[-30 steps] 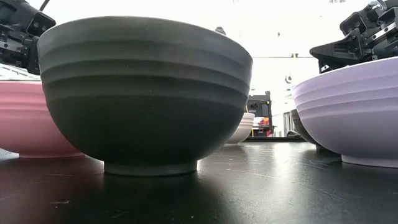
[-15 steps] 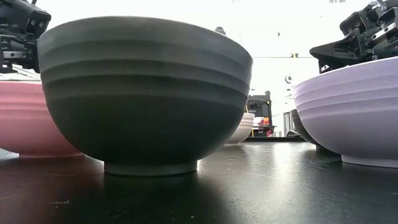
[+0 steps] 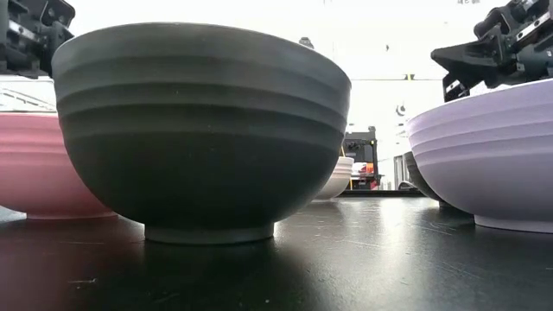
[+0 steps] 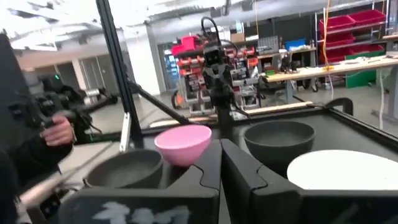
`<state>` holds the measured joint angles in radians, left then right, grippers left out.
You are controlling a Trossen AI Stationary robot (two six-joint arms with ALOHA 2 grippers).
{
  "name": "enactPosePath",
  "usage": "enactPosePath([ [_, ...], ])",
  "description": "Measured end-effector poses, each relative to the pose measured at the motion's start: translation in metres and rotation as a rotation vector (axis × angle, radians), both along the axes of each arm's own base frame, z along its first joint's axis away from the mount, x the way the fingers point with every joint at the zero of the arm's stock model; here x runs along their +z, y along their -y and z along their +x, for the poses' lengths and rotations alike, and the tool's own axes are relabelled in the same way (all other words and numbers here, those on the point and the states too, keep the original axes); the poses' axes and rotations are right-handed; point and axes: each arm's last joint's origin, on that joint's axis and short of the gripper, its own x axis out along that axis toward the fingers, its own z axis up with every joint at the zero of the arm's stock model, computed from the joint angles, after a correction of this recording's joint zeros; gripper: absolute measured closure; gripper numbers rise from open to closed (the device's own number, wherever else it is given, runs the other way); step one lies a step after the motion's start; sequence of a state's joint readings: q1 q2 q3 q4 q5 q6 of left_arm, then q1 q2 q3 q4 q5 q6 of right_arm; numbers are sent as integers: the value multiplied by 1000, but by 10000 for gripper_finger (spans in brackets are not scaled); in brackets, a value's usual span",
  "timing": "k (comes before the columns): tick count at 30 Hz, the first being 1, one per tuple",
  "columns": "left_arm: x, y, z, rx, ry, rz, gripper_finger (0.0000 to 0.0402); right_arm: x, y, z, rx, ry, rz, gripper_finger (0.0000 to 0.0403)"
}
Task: Nest bowls inside each other
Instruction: Stack the middle black bowl on top of the white bowl
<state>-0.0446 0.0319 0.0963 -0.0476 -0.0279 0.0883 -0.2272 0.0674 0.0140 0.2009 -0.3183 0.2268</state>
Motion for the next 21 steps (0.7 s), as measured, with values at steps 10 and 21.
enactPosePath([
  [10, 22, 0, -3, 19, 235, 82, 364, 17, 0, -4, 4, 164, 44, 403],
  [21, 48, -2, -12, 88, 344, 203, 354, 100, 2, -26, -261, -138, -68, 304],
])
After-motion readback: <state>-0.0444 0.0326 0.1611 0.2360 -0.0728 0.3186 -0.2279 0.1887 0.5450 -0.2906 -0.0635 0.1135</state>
